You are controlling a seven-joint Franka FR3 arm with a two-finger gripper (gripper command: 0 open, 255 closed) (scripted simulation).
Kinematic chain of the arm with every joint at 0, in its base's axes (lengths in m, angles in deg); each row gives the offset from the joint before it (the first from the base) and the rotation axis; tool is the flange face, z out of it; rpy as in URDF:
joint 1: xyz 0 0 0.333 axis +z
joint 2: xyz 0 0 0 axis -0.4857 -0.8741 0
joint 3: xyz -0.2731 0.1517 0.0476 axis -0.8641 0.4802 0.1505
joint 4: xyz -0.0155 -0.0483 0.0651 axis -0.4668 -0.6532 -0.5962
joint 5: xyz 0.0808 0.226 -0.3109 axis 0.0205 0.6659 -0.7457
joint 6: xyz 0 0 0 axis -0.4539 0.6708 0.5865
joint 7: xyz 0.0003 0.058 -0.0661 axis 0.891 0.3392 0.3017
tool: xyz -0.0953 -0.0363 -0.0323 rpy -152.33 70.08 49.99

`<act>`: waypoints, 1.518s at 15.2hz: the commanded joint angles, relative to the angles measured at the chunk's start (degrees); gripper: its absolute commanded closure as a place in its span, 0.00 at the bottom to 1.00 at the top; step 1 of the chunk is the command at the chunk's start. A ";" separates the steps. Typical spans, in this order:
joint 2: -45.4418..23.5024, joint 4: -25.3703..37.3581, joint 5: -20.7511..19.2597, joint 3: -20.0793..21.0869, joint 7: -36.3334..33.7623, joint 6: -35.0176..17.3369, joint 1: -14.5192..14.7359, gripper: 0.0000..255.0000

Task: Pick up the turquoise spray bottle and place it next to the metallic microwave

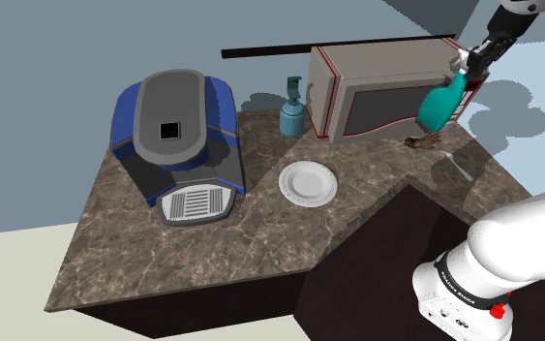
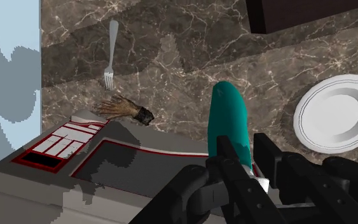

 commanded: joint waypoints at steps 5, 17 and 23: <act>-1.09 -3.78 -0.29 -0.85 -0.11 -4.89 -0.11 1.00; -4.64 -10.33 -0.50 -2.76 -0.01 -14.90 -0.11 1.00; -7.34 -13.00 -0.16 -3.84 0.34 -20.18 0.11 1.00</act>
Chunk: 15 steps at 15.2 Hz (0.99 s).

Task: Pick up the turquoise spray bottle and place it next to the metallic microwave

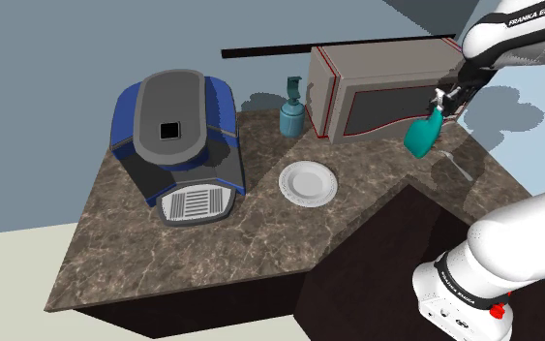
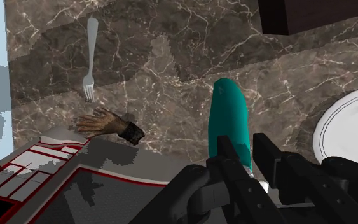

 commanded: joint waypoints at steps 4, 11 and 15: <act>-2.69 -1.84 0.62 -0.96 0.53 -4.48 0.32 1.00; -7.21 -4.06 2.34 -2.29 1.81 -10.97 1.03 1.00; -10.23 -5.05 4.06 -3.01 3.03 -14.74 1.60 1.00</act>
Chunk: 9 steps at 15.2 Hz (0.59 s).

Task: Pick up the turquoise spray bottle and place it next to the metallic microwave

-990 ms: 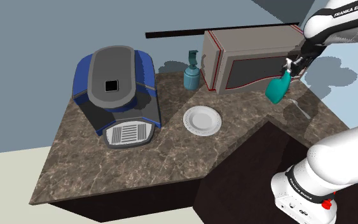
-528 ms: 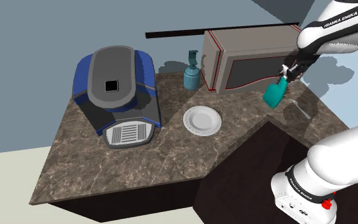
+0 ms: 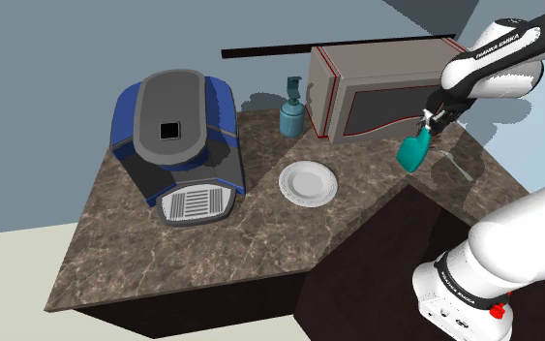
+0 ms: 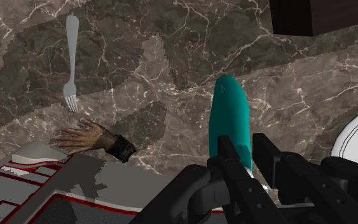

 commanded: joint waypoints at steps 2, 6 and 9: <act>-2.42 -0.64 1.63 -0.53 1.21 -2.92 0.45 1.00; -5.92 -1.30 4.69 -0.95 3.35 -6.68 1.10 1.00; -8.74 -1.63 7.80 -0.93 5.53 -9.44 1.47 1.00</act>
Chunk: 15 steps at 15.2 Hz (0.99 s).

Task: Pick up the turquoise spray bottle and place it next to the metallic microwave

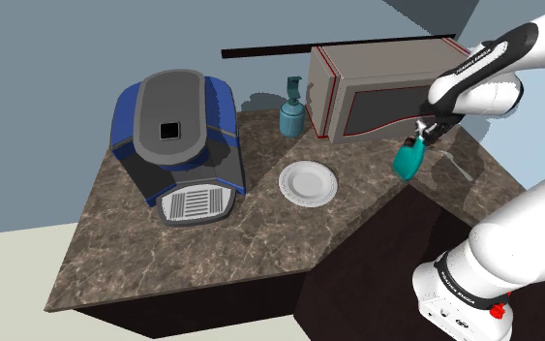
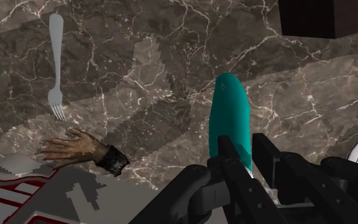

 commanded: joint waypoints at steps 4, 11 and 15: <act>-5.05 -0.10 6.62 0.91 4.70 -4.41 0.08 1.00; -7.32 -0.05 10.06 2.16 7.15 -6.26 -0.55 1.00; -7.32 -0.05 10.06 2.16 7.15 -6.26 -0.55 0.00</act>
